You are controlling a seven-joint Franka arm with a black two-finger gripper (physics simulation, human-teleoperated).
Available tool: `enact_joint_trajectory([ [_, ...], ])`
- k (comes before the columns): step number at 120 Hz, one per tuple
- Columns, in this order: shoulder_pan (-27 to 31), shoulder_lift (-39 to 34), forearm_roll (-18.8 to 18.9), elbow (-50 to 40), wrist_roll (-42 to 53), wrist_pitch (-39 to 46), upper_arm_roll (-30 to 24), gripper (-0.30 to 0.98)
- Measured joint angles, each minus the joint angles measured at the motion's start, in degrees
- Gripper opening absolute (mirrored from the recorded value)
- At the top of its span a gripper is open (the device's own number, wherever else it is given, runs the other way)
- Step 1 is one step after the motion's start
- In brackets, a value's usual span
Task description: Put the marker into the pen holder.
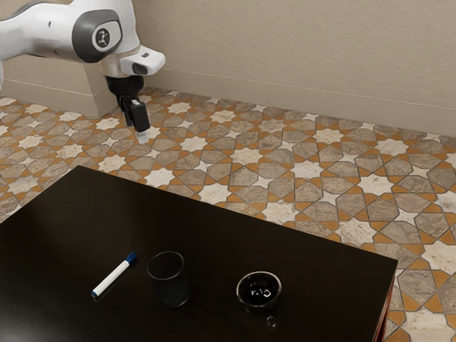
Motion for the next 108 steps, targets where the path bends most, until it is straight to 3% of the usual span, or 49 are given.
enact_joint_trajectory([
  [24,0.36,-2.28,0.21,-2.15,1.51,0.21,-0.45,0.69],
  [39,2.12,-8.11,0.28,-19.49,-1.72,6.01,-0.17,0.69],
  [56,4.59,-10.18,0.93,-26.81,-5.73,11.03,-0.39,0.69],
  [76,4.07,-12.14,3.94,-41.52,-10.89,23.58,-0.21,0.68],
  [92,4.26,-9.41,4.23,-43.98,-15.90,31.47,-0.08,0.45],
  [108,3.68,-4.09,2.17,-43.99,-22.18,36.58,0.81,0.33],
])
